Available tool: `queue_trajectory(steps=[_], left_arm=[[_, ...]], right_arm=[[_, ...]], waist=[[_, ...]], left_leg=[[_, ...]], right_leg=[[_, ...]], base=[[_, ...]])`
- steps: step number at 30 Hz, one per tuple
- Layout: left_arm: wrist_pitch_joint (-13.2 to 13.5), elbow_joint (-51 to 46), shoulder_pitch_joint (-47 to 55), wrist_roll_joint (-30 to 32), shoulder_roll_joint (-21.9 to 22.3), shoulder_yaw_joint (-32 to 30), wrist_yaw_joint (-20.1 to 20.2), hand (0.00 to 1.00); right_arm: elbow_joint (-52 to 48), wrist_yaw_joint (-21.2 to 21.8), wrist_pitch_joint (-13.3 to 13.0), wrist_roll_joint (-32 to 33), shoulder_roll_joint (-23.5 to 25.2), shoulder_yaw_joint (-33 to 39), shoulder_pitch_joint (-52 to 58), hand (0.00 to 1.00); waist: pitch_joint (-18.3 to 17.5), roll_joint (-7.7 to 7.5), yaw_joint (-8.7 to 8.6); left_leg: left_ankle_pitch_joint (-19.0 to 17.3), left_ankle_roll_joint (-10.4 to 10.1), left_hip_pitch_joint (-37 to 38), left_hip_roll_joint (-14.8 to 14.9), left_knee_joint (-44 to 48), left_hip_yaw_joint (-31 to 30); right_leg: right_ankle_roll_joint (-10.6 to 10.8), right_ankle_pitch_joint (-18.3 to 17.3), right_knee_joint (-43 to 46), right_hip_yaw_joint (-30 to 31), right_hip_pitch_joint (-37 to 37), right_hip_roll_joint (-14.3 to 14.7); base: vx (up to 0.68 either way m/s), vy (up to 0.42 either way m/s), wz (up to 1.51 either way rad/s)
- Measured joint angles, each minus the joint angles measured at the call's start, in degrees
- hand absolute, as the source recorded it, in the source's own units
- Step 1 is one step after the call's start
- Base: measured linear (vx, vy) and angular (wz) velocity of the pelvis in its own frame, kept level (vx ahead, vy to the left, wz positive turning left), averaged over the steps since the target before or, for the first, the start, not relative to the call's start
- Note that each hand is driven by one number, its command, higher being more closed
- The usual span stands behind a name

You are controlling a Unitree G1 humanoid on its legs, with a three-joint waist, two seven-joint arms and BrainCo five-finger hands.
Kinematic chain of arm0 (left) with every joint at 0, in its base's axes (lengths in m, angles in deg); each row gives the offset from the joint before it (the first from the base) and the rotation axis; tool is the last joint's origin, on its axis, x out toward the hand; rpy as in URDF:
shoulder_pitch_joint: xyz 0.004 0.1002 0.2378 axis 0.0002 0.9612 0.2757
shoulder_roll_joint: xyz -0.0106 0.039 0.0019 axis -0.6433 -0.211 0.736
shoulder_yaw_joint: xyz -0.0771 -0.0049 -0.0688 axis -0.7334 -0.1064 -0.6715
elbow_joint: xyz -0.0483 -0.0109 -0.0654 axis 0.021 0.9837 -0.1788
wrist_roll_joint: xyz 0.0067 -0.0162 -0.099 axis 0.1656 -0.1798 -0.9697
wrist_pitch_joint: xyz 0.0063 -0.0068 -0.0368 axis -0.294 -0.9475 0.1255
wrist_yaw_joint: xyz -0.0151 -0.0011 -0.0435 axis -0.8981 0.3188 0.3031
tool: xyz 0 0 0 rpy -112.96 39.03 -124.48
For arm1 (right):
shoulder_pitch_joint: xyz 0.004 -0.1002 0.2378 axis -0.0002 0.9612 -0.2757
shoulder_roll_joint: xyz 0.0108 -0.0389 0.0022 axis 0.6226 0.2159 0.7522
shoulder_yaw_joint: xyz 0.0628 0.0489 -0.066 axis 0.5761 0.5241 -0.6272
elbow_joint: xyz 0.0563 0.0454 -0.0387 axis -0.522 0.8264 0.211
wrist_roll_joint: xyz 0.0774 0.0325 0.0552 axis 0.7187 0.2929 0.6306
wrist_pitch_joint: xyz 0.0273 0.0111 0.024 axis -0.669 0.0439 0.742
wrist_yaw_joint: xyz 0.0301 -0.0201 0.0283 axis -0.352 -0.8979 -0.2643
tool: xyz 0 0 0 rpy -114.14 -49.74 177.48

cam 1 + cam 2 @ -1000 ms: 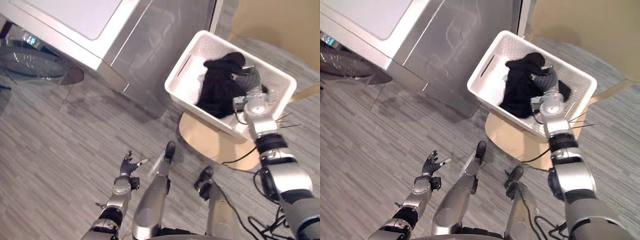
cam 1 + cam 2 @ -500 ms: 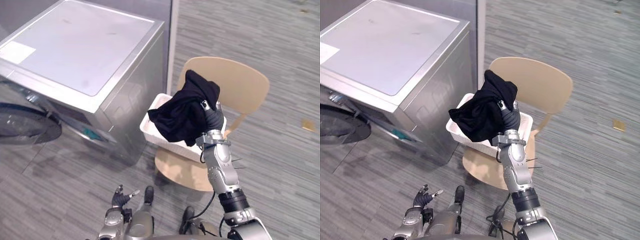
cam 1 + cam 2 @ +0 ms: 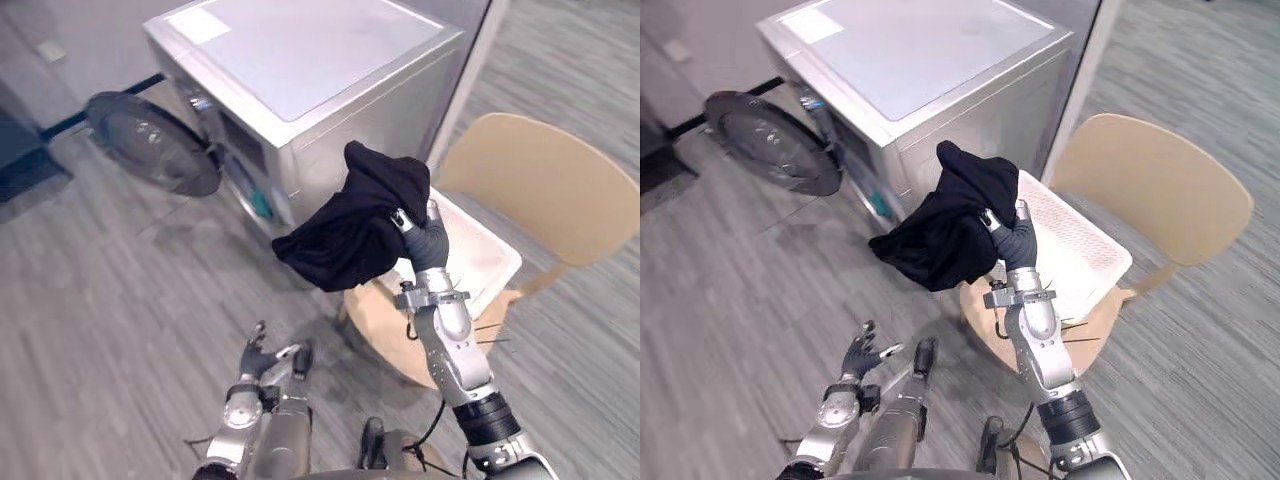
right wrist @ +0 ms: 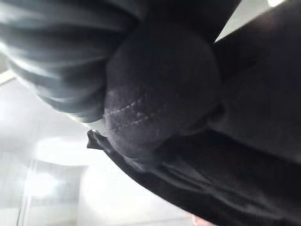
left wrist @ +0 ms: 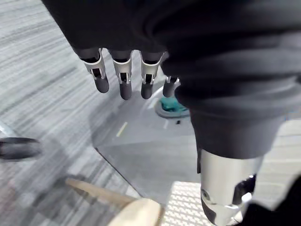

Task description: Pick up the laundry basket with both hands and put the clothes into the washing machine.

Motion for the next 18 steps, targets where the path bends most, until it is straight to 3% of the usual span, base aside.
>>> queue_trajectory(steps=[1,2,5,6,8,10,14,18], left_arm=[[0.2,-2.0,0.3,0.5,0.0,0.1,0.0,0.00],[1.2,-6.1,0.6,1.1,-0.2,-0.1,0.0,0.00],[3.5,-12.5,0.2,1.5,-0.2,-0.1,-0.1,0.00],[3.9,-12.9,0.3,1.6,-0.2,0.1,-0.1,0.00],[4.0,-14.1,0.0,2.7,0.3,2.1,-0.1,0.00],[4.1,-16.6,-0.1,3.2,0.2,3.3,-0.2,0.00],[4.5,-19.8,0.1,5.4,-0.4,5.1,-0.5,0.00],[4.4,-19.8,-1.0,7.3,-1.3,8.8,-0.6,0.00]], right_arm=[[0.0,0.1,0.0,-0.7,-0.6,0.0,0.1,1.00],[0.0,0.2,0.3,-2.2,-1.5,-0.2,0.4,1.00],[0.1,0.3,1.5,-6.3,-2.5,-0.4,0.5,1.00],[0.1,0.4,1.6,-7.1,-2.5,-0.6,0.6,1.00],[0.4,0.9,2.0,-10.5,-2.3,-1.1,0.8,1.00],[1.3,1.3,2.7,-12.8,-1.7,-1.3,0.8,1.00],[5.8,1.8,3.8,-15.6,0.2,-4.4,0.7,1.00],[7.0,3.0,4.1,-16.3,1.0,-9.4,0.5,1.00]], waist=[[0.0,0.07,-0.41],[-0.1,0.20,-1.34],[-0.3,0.51,-1.02],[-0.4,0.65,-1.13],[-1.8,2.27,-1.31],[-2.6,1.70,-0.97],[-3.4,1.50,-0.35],[-5.5,1.53,0.45]], left_leg=[[-0.2,0.2,0.3,-0.4,4.3,1.1],[-3.0,0.9,1.6,-0.4,11.6,3.1],[-6.7,-0.7,6.6,1.5,11.4,5.0],[-6.7,-0.7,8.0,1.8,9.4,5.1],[-4.3,-3.5,13.9,2.2,-3.6,4.3],[-2.0,-2.8,14.5,0.8,-6.6,2.9],[-1.5,-2.5,16.5,-0.5,-7.2,1.7],[-0.2,-2.7,16.5,-0.6,-8.4,1.6]], right_leg=[[0.0,0.0,0.1,-1.0,-0.1,-0.7],[0.1,0.2,0.1,-3.1,-0.1,-2.1],[0.3,2.9,-3.0,-5.8,-0.4,-2.9],[0.6,3.4,-3.6,-6.3,-0.1,-2.8],[2.0,5.1,-5.9,-8.6,1.0,-2.2],[3.1,6.7,-7.9,-9.9,2.0,-2.9],[4.5,7.9,-10.6,-10.4,5.6,-3.4],[4.3,9.5,-12.9,-10.4,6.1,-2.8]], base=[[-0.13,-0.042,1.12],[-0.12,-0.006,1.00],[-0.10,0.030,0.60],[-0.04,0.062,0.39],[-0.02,0.101,0.46],[-0.05,0.173,0.50],[-0.03,0.109,0.25],[-0.02,0.018,0.01]])
